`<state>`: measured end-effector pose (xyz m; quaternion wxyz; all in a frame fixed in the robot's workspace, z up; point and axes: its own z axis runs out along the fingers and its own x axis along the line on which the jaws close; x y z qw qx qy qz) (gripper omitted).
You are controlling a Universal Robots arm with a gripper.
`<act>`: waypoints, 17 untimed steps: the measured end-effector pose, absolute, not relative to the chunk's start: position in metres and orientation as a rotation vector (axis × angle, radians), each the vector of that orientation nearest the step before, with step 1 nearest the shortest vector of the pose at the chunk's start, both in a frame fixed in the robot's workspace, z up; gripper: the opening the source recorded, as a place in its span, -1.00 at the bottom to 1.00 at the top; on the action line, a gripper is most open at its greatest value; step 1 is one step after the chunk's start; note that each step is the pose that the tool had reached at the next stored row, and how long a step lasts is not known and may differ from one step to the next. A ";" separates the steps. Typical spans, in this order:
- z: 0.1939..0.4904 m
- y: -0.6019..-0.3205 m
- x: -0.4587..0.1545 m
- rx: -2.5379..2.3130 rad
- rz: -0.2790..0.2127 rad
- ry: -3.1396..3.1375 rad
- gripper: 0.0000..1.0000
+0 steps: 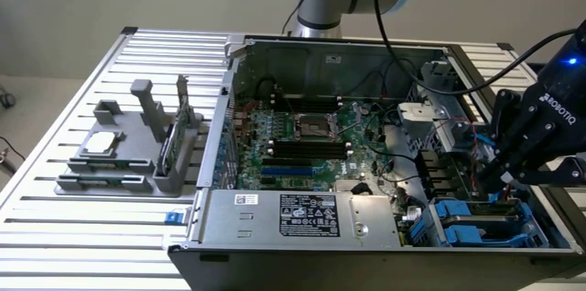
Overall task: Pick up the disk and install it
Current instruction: 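Insert the second disk wire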
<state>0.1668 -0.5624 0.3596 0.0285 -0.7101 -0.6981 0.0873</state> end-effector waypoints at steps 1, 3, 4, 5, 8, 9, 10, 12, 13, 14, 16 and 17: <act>0.359 -0.564 0.167 -2.190 0.270 -2.155 -0.67; 0.358 -0.565 0.167 -2.186 0.270 -2.158 -0.67; 0.358 -0.566 0.167 -2.185 0.271 -2.160 -0.67; 0.357 -0.567 0.167 -2.183 0.271 -2.161 -0.67; 0.354 -0.568 0.167 -2.177 0.271 -2.167 -0.67; 0.353 -0.568 0.167 -2.175 0.270 -2.168 -0.67; 0.351 -0.568 0.167 -2.172 0.270 -2.170 -0.67; 0.349 -0.568 0.167 -2.168 0.268 -2.173 -0.67; 0.348 -0.568 0.167 -2.166 0.267 -2.175 -0.67; 0.348 -0.568 0.168 -2.163 0.266 -2.176 -0.67; 0.347 -0.568 0.169 -2.159 0.265 -2.177 -0.67; 0.347 -0.568 0.170 -2.157 0.263 -2.178 -0.67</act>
